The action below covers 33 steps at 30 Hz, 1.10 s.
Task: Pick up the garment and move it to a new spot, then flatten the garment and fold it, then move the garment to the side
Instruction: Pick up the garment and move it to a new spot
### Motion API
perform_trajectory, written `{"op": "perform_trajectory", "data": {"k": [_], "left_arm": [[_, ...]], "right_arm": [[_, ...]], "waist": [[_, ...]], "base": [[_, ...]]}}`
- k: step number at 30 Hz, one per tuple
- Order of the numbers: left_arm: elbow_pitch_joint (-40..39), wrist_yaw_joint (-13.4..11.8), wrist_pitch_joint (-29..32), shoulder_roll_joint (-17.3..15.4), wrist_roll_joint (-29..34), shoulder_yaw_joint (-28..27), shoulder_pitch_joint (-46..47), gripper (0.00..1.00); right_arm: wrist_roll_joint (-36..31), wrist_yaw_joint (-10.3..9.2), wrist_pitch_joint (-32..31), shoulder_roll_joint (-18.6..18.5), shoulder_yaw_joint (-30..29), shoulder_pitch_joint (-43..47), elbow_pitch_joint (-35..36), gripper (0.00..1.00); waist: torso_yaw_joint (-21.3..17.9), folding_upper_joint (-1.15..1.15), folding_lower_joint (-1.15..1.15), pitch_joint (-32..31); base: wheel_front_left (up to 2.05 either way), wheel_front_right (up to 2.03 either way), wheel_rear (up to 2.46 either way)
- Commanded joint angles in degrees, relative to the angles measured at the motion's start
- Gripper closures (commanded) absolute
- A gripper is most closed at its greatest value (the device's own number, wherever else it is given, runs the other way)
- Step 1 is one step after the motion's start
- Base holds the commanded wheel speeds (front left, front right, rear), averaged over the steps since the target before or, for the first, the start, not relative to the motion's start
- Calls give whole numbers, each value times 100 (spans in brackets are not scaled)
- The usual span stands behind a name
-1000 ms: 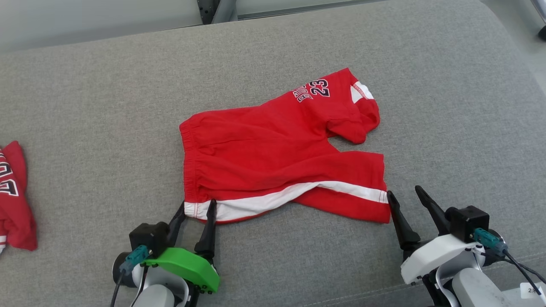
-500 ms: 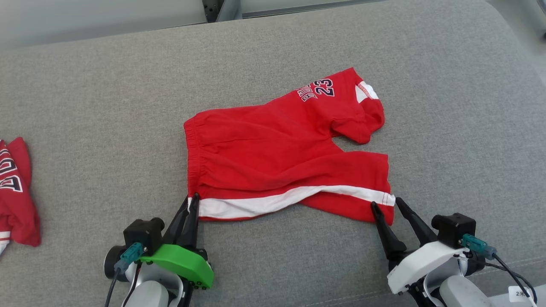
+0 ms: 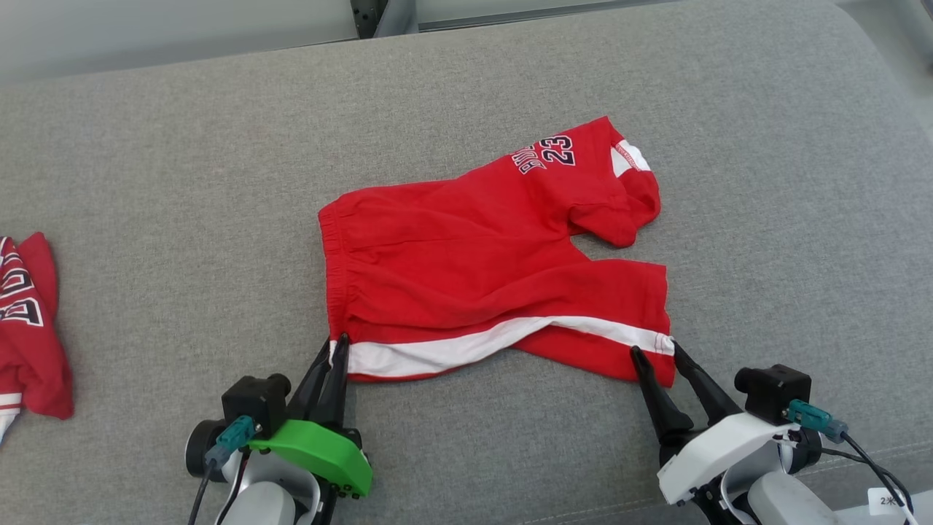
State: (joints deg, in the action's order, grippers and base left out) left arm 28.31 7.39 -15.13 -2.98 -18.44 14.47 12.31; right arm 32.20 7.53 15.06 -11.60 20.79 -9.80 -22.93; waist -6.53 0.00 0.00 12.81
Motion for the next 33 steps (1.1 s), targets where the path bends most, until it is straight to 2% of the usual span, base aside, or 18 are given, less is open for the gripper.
{"op": "perform_trajectory", "data": {"k": [1, 4, 6, 12, 13, 16, 17, 20, 21, 22, 27, 33], "left_arm": [[12, 9, -4, -8, 21, 1, -47, 100], [19, 9, -4, -6, 24, 17, -47, 100], [28, 9, -4, -3, 30, 31, -39, 100], [48, 9, -4, -2, 46, 15, -73, 100], [45, 9, -4, -2, 52, 9, -72, 100], [34, 9, -4, -3, 71, 16, -14, 100], [34, 9, -4, -3, 71, 16, -14, 100], [38, 9, -4, -3, 94, 28, 62, 100], [50, 9, -4, -5, 99, 17, 75, 100], [52, 9, -4, -5, 96, 6, 74, 100], [-228, 8, -5, -66, 51, -118, 158, 100], [-704, 7, -5, -647, -92, -113, 802, 100]], "right_arm": [[77, -8, 17, -27, 33, 9, -56, 24], [102, -8, 17, -43, 54, -20, -94, 26], [155, -8, 17, -47, 21, -25, -197, 34], [210, -8, 17, 27, -27, -69, -292, 39], [228, -8, 17, 28, -16, -116, -326, 50], [254, -7, 17, 68, -25, -245, -433, 67], [254, -7, 17, 68, -25, -245, -433, 67], [253, -8, 17, 87, -44, -348, -458, 77], [218, -8, 17, 86, -49, -363, -468, 92], [193, -8, 17, 93, -54, -372, -467, 100], [191, -7, 17, 101, -300, -438, 130, 100], [-49, -7, 17, -338, -389, -895, 978, 100]], "waist": [[4, 0, 0, -1], [15, 0, 0, -5], [42, 0, 0, -9], [36, 0, 0, -38], [35, 0, 0, -31], [59, 0, 0, 22], [59, 0, 0, 22], [103, 0, 0, 75], [131, 0, 0, 95], [143, 0, 0, 101], [185, 0, 0, -103], [258, 0, 0, -897]], "base": [[0, 0, 0], [0, 0, 0], [0, 0, 0], [0, 0, 0], [0, 0, 0], [0, 0, 0], [0, 0, 0], [0, 0, 0], [0, 0, 0], [0, 0, 0], [0, 0, 0], [0, 0, 0]]}}
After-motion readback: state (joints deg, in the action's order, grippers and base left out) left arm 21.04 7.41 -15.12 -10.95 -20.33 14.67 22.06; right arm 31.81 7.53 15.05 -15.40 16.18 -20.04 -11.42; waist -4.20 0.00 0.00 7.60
